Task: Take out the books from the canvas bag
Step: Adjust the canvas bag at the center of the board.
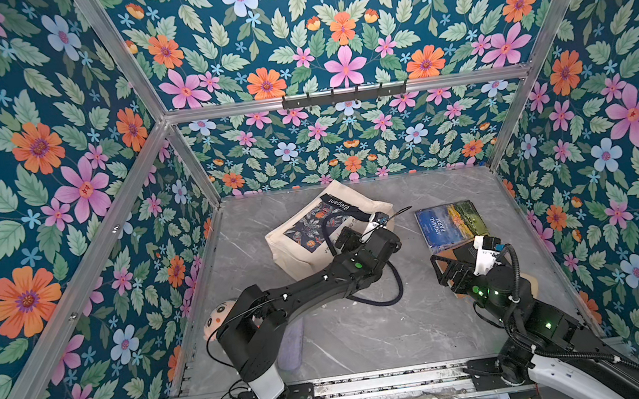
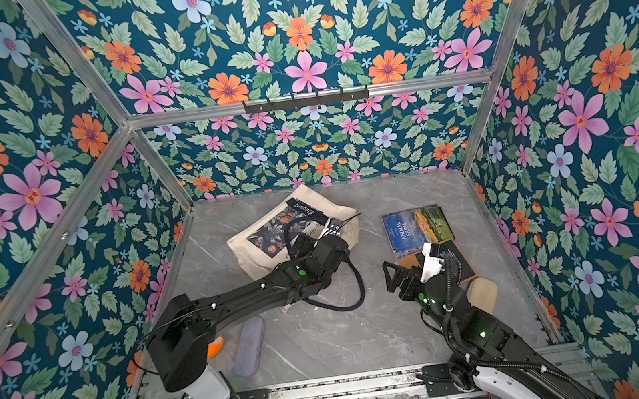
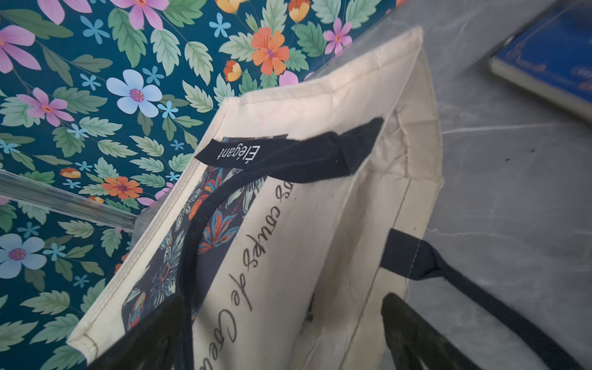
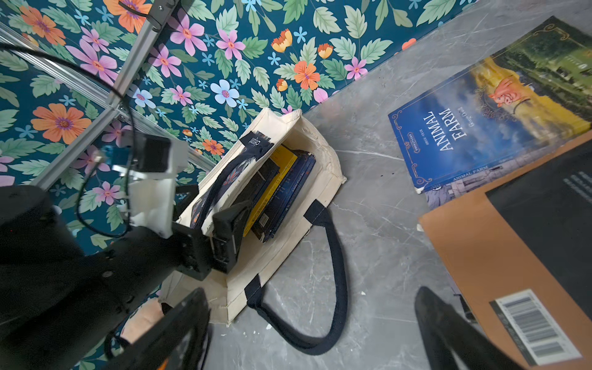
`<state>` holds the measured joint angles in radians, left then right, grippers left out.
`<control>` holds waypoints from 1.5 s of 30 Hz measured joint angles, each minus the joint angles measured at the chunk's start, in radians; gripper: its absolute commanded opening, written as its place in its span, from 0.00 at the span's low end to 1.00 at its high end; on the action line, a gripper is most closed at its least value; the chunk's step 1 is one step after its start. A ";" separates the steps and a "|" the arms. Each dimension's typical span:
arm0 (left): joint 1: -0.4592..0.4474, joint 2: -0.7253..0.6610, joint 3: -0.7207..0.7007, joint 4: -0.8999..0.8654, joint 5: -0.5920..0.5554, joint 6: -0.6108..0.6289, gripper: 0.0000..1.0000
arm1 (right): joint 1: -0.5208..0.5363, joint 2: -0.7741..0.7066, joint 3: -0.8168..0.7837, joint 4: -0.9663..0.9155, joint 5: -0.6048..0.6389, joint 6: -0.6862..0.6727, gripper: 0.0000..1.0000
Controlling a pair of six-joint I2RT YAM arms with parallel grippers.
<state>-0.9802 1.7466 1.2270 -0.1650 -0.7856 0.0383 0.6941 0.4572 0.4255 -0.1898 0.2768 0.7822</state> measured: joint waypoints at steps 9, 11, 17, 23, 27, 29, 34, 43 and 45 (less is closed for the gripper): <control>0.075 0.125 0.080 -0.061 -0.080 0.072 0.59 | 0.000 -0.027 -0.008 0.002 -0.041 0.007 0.99; 0.104 0.148 0.108 -0.081 -0.080 0.073 0.33 | 0.000 -0.032 -0.012 0.004 -0.045 0.013 0.99; 0.158 0.177 0.218 -0.159 -0.073 0.076 0.00 | -0.001 -0.012 -0.018 0.019 -0.077 0.026 0.99; 0.158 0.104 0.306 -0.204 -0.062 0.117 0.00 | 0.001 0.072 -0.026 0.096 -0.146 0.027 0.99; 0.161 0.014 0.308 -0.200 -0.027 0.147 0.00 | 0.072 0.207 -0.011 0.165 -0.170 0.026 0.99; 0.160 -0.034 0.275 -0.195 0.001 0.153 0.00 | 0.153 0.284 0.002 0.210 -0.160 0.019 0.99; 0.153 -0.124 0.187 -0.149 0.094 0.202 0.00 | 0.277 0.484 0.062 0.328 -0.086 0.007 0.97; 0.121 -0.116 0.214 -0.119 0.200 0.222 0.00 | 0.378 0.822 0.134 0.560 0.040 0.126 0.93; 0.113 -0.116 0.218 -0.117 0.227 0.222 0.00 | 0.401 0.884 0.168 0.603 0.071 0.140 0.93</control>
<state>-0.8669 1.6302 1.4452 -0.2825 -0.5583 0.2600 1.0950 1.3415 0.5938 0.4137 0.3481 0.9218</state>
